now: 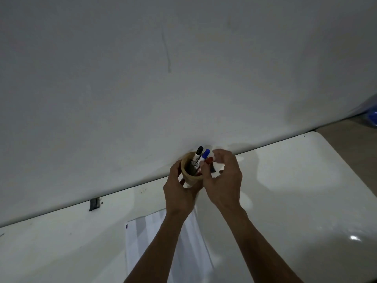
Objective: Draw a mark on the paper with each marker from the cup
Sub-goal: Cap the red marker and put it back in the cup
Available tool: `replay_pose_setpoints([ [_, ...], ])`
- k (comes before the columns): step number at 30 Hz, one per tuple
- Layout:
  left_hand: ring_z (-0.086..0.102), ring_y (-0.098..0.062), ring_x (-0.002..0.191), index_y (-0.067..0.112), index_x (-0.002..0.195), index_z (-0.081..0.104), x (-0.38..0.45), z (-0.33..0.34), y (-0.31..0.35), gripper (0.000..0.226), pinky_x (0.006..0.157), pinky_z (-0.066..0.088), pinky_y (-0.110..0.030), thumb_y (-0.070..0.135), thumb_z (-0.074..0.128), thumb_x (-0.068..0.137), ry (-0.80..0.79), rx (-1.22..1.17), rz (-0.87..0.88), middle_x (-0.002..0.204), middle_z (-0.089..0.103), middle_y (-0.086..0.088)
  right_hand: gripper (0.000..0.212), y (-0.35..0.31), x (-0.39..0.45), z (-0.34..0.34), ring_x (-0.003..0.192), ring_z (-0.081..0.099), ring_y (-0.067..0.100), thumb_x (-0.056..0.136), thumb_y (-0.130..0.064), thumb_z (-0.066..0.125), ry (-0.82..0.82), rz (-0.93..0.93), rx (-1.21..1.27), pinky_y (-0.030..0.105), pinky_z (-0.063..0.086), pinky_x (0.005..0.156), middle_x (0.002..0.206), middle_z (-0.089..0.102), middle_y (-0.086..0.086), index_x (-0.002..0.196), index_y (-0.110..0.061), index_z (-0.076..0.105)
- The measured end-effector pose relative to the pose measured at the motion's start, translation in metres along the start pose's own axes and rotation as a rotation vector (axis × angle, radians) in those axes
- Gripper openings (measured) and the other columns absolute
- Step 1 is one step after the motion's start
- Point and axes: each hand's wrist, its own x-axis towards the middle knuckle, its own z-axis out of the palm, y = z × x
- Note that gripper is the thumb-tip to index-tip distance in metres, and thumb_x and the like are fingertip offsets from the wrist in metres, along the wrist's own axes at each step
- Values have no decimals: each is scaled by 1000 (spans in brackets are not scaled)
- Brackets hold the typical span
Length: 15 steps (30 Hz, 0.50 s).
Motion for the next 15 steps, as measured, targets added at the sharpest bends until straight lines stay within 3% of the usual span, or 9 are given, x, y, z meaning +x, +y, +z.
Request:
replay_pose_setpoints([
  [2, 60, 12, 106, 22, 125, 57, 1, 0, -1, 66, 80, 51, -5, -8, 82, 71, -10, -63, -29, 120, 65, 10, 41, -6, 8, 2, 105, 59, 15, 80, -25, 84, 40, -74, -83, 5, 42, 80, 116, 65, 4, 115, -14, 66],
  [5, 60, 17, 99, 9, 128, 57, 2, 0, -3, 62, 72, 50, -2, -16, 75, 75, -29, -118, -46, 123, 64, -2, 37, -11, 19, 11, 105, 59, 26, 76, -31, 85, 90, -146, -198, 32, 56, 75, 115, 62, 10, 109, -18, 72],
  [7, 60, 19, 98, 8, 128, 56, 3, 0, -5, 63, 72, 49, -1, -17, 76, 74, -35, -123, -47, 121, 64, 1, 31, -10, 24, 18, 102, 60, 28, 75, -33, 86, 111, -148, -267, 41, 57, 71, 112, 63, 10, 101, -19, 76],
  [12, 62, 17, 97, 5, 129, 56, 2, 1, -6, 62, 70, 50, -3, -20, 72, 75, -40, -173, -66, 118, 64, 2, 24, -5, 26, 21, 100, 62, 31, 72, -30, 88, 112, -155, -295, 36, 48, 75, 108, 64, 11, 89, -17, 78],
  [15, 64, 13, 99, 3, 129, 56, 1, 0, -10, 59, 70, 52, -5, -22, 69, 77, -37, -176, -48, 118, 65, -2, 20, -10, 26, 15, 105, 58, 27, 72, -29, 87, 78, -139, -179, 41, 51, 81, 110, 62, 9, 87, -19, 79],
])
